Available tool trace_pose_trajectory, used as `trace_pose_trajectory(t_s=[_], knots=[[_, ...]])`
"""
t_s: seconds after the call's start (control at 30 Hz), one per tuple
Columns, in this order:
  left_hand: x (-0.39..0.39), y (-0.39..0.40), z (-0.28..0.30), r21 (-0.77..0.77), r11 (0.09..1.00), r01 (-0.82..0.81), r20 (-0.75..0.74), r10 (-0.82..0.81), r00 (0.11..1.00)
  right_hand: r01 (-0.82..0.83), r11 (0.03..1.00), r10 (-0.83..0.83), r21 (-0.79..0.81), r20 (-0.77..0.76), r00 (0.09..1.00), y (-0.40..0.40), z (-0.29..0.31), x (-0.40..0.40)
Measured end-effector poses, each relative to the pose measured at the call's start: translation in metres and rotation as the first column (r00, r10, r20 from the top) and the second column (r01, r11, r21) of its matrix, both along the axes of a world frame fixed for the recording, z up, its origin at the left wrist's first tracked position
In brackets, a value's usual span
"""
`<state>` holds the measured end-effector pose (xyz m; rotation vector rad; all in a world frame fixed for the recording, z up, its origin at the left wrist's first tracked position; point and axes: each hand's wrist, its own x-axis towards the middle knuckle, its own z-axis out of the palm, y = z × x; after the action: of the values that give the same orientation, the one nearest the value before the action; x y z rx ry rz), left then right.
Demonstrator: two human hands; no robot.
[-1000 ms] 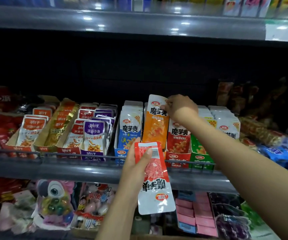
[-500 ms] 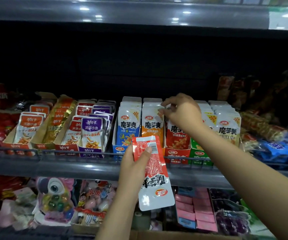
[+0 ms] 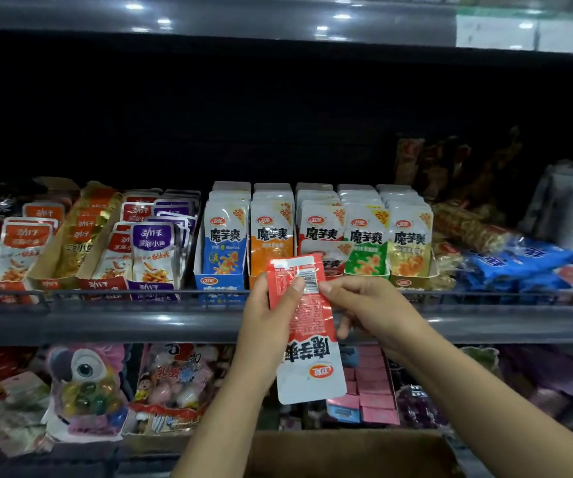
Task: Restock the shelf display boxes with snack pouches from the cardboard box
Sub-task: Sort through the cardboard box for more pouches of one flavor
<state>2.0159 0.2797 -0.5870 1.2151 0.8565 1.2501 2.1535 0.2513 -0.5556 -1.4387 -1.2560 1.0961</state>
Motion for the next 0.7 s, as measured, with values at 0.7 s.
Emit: trace_pose_trajectory(t_s=[0.7], knots=[[-0.001, -0.026, 0.004, -0.012, 0.943, 0.334, -0.062, -0.334, 0.941, 0.110, 0.934, -0.175, 0.341, 0.165, 0.971, -0.073, -0.005, 0.033]])
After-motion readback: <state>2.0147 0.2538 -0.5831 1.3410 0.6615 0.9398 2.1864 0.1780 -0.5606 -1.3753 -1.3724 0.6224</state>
